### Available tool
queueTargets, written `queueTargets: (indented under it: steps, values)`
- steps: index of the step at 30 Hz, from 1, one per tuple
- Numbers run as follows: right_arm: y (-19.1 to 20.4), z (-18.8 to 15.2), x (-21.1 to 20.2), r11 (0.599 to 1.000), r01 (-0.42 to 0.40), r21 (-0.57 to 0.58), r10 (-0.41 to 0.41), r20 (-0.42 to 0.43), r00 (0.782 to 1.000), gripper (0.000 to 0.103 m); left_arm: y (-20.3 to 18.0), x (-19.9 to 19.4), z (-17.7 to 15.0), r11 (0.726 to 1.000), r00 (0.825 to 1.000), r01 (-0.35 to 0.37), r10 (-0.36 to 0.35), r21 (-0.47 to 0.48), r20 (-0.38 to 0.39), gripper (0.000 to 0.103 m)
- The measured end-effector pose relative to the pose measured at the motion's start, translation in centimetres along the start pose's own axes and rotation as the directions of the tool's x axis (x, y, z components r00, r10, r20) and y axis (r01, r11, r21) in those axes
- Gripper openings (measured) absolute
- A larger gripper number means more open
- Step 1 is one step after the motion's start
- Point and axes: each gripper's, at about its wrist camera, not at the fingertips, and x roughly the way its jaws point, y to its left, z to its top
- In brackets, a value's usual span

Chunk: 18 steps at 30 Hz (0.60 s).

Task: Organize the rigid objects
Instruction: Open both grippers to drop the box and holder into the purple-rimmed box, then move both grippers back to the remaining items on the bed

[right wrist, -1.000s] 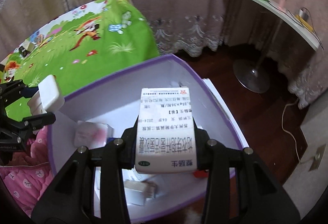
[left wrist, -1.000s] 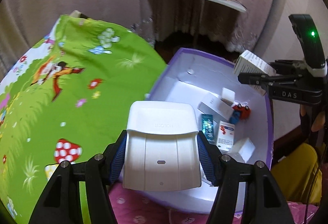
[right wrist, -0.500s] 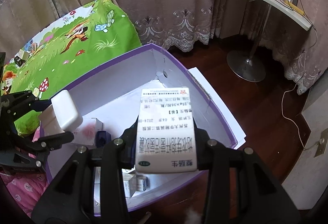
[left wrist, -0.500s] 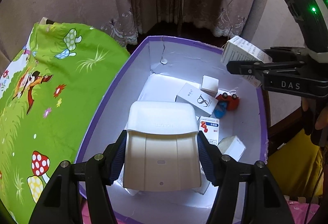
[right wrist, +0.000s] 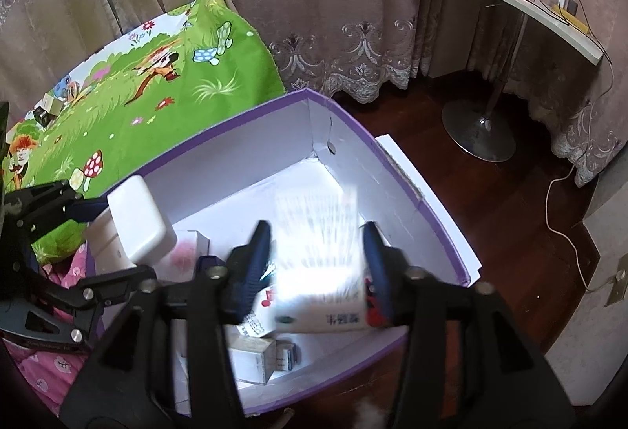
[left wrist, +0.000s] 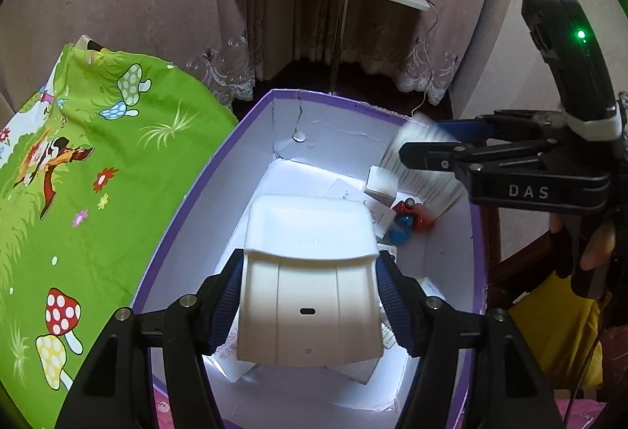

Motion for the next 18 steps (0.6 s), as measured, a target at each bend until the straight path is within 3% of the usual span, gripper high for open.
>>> queueTargets:
  steps: [2, 10, 15, 18]
  values:
    - [0.1, 0.2, -0.3, 1.000, 0.002, 0.002, -0.002, 0.009, 1.000, 0.074, 0.3, -0.2, 0.0, 1.000, 1.000, 0.008, -0.008, -0.010, 0.006, 0.070]
    - [1.1, 1.3, -0.7, 1.000, -0.004, -0.019, 0.005, 0.027, 1.000, 0.075, 3.4, -2.0, -0.3, 0.996, 0.998, -0.010, 0.016, -0.087, 0.066, 0.072]
    - [3.0, 2.3, -0.6, 0.998, -0.030, -0.054, 0.032, 0.033, 0.999, 0.075, 8.8, -4.7, -1.9, 0.975, 0.985, -0.112, 0.135, -0.191, 0.110, 0.072]
    - [5.8, 3.4, 0.2, 0.991, -0.072, -0.114, 0.075, 0.022, 0.997, 0.075, 13.8, -6.8, -4.0, 0.930, 0.964, -0.208, 0.248, -0.303, 0.099, 0.072]
